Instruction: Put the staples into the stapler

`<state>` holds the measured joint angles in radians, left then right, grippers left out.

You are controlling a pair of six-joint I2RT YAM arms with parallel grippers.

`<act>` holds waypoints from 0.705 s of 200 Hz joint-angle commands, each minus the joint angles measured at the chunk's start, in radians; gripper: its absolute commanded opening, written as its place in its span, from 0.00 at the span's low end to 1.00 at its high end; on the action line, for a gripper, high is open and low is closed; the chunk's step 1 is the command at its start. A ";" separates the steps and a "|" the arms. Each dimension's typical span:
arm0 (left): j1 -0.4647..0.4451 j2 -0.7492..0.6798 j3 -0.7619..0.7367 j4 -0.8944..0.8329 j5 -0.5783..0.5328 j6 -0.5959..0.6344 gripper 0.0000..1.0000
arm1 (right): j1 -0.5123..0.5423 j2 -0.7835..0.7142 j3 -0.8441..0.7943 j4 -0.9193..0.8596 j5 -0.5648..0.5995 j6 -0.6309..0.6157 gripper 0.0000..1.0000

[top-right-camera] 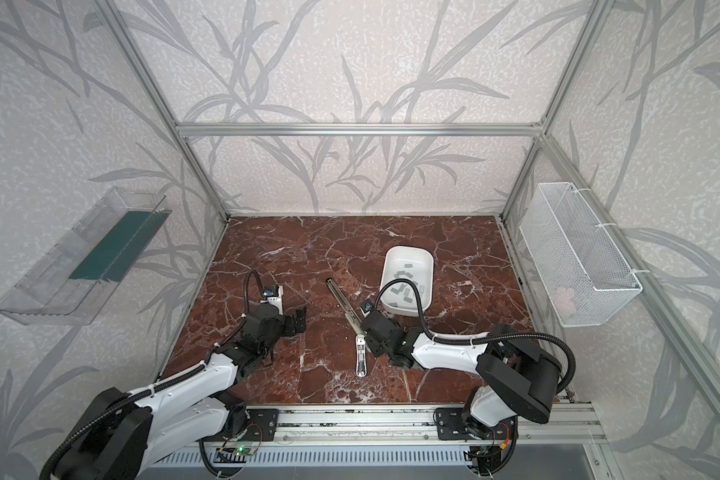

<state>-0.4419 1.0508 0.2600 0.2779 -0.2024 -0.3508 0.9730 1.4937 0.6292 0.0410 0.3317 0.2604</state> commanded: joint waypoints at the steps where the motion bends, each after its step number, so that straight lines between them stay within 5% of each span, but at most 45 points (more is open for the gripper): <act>1: 0.006 0.005 0.025 0.004 0.000 -0.005 0.99 | -0.005 0.002 0.015 0.005 0.016 -0.004 0.00; 141: 0.006 0.006 0.026 0.004 0.002 -0.005 0.99 | -0.007 -0.031 0.005 0.000 0.010 -0.006 0.00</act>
<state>-0.4419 1.0508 0.2600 0.2779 -0.1997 -0.3508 0.9688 1.4540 0.6292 0.0406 0.3321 0.2600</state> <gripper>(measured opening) 0.992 0.131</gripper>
